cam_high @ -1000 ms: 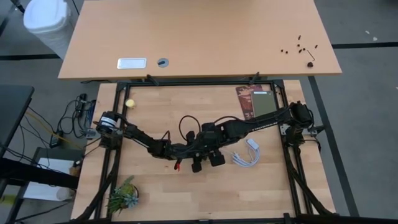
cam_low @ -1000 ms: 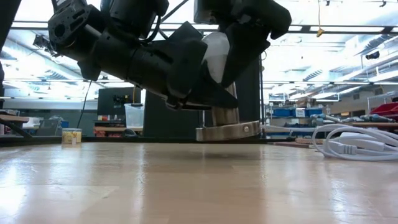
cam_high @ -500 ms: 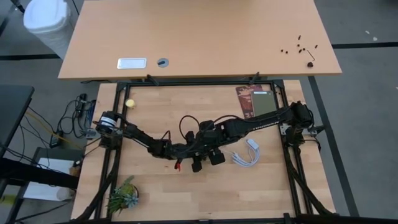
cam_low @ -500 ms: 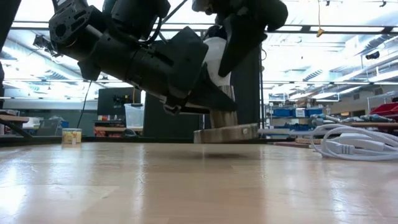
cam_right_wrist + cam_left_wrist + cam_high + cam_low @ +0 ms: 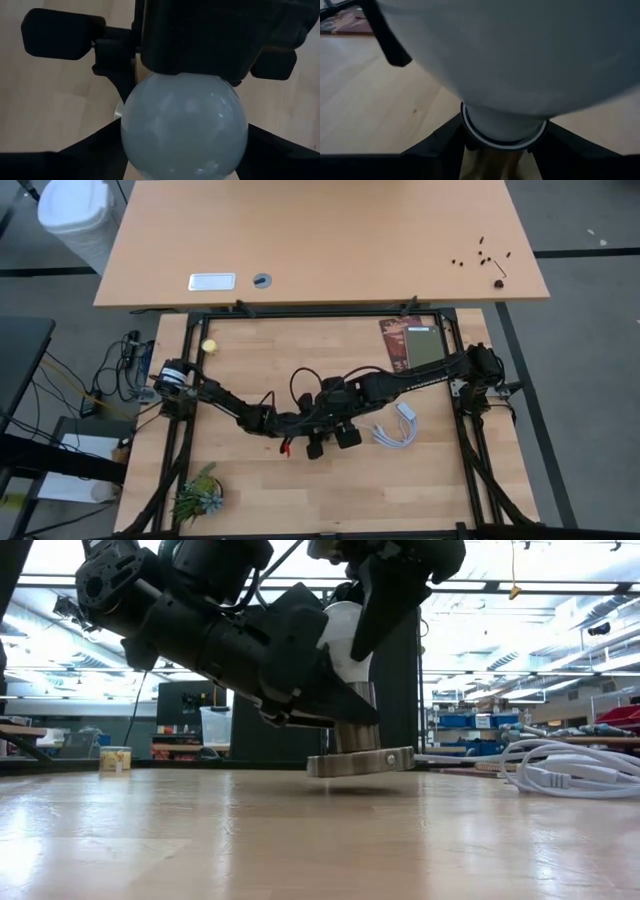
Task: Screw lightbulb
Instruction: Insert the lightbulb into the lamp
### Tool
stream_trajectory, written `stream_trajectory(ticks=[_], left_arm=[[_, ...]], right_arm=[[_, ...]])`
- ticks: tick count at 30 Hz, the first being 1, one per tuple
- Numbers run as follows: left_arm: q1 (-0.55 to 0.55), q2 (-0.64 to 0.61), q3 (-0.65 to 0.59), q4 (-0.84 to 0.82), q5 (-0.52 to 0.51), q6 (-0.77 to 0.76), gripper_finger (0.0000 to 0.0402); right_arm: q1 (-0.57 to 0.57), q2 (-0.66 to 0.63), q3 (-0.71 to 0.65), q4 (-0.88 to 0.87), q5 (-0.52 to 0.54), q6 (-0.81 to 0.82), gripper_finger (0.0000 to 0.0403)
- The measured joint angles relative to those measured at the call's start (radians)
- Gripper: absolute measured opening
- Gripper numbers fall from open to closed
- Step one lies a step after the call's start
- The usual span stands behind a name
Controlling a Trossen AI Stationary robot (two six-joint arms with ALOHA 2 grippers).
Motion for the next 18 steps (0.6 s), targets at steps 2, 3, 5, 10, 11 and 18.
stream_trajectory(ticks=[2,3,5,10,11,18], left_arm=[[0.0,0.0,0.0,0.0,-0.001,0.0,0.0204],[0.0,0.0,0.0,0.003,-0.001,0.0,0.0204],[0.0,0.0,-0.001,0.011,-0.002,-0.001,0.0204],[0.001,0.001,-0.001,0.03,-0.013,0.003,0.0204],[0.002,0.001,-0.001,0.032,-0.014,0.003,0.0204],[0.002,0.001,-0.001,0.034,-0.022,-0.003,0.0204]], right_arm=[[0.0,0.0,0.0,0.006,-0.005,0.0,0.0293],[0.0,0.0,0.0,0.007,-0.009,0.0,0.0293],[0.0,0.0,0.0,0.008,-0.013,0.0,0.0295],[-0.001,0.0,0.0,0.016,-0.014,-0.011,0.0301],[-0.001,0.0,0.0,0.023,-0.015,-0.015,0.0303],[-0.001,0.0,0.0,0.055,-0.02,-0.022,0.0312]])
